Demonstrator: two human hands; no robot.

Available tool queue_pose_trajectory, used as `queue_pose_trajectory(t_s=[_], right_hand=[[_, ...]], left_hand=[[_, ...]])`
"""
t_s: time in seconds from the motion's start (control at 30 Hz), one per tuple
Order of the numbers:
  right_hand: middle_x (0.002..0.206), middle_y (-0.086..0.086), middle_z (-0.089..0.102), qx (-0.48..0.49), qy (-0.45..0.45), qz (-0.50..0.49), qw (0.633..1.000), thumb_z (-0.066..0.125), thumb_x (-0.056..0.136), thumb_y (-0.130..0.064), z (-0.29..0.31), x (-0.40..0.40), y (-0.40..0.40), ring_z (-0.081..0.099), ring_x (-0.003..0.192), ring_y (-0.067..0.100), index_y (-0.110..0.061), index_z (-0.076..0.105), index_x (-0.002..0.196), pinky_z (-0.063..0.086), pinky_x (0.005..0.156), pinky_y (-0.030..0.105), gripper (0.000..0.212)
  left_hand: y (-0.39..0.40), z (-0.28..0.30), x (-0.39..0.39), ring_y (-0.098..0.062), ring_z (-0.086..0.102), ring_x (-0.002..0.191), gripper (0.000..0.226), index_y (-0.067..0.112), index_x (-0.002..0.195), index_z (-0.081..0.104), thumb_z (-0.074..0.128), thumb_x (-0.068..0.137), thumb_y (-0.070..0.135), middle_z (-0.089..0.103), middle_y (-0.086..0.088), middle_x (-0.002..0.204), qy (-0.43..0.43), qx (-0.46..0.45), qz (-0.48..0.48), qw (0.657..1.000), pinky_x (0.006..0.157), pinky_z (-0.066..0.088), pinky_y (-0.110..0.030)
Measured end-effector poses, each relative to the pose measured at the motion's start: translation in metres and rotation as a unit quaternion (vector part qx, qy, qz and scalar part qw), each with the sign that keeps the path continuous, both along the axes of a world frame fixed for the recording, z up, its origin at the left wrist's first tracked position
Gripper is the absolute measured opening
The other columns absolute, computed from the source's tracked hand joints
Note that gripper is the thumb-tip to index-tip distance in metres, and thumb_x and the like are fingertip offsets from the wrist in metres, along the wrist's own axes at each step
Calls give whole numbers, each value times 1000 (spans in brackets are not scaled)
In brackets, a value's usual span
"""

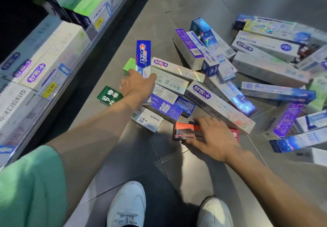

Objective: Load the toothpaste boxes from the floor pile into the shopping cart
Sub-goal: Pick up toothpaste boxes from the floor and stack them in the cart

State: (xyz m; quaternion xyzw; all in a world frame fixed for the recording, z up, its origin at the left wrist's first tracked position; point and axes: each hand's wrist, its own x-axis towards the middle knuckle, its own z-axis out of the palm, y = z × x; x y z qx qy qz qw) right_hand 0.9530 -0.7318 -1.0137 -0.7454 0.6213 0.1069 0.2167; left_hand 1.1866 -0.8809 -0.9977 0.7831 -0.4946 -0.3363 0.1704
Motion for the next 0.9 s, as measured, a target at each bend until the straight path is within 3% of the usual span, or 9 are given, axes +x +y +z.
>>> queue_pose_trajectory(t_s=[0.13,0.27,0.43,0.53,0.67,0.77,0.9], right_hand=[[138,-3,53,16,4,4,1000,52,81,-77,-6,-3,2,50,127,23,-30,38,143,39,109,41,79],[135,0,52,32,47,7,998,62,86,-51,-7,-2,4,49,123,25,-29,40,139,39,105,38,62],[123,1,55,48,3,-17,999,62,83,-57,-4,-1,11,53,115,26,-26,47,130,46,91,35,58],[109,2,55,48,-51,-33,997,64,80,-61,4,2,17,58,102,28,-25,47,119,48,80,35,56],[101,0,49,34,-123,-82,988,71,82,-56,23,9,24,56,94,28,-24,46,112,38,72,34,50],[104,-1,50,9,-209,-168,963,78,80,-47,54,9,18,53,96,24,-21,48,112,31,72,32,51],[101,-6,60,-36,-320,-317,892,82,76,-45,124,15,-2,57,89,15,-28,47,108,39,69,31,50]], left_hand=[[19,0,4,-16,69,100,53,22,112,38,71,83,52,66,2,115,152,-58,5,987,88,59,-47],[37,5,6,0,65,85,44,22,117,39,73,91,32,63,10,107,183,-72,-23,980,71,54,-23],[47,12,13,-16,74,96,43,21,118,46,75,89,35,71,1,114,240,-42,-31,969,87,60,-49],[53,20,16,-15,74,95,48,19,122,46,76,89,36,71,1,114,244,-33,-39,968,86,61,-50],[60,34,14,-13,74,95,47,19,121,42,75,90,31,69,2,114,240,-32,-48,969,87,61,-46],[63,58,11,-14,73,97,46,22,118,40,76,89,28,68,0,116,247,-31,-53,967,86,61,-45],[66,121,0,-10,74,91,42,25,112,39,74,90,30,68,4,110,271,-27,-59,960,77,63,-34]])
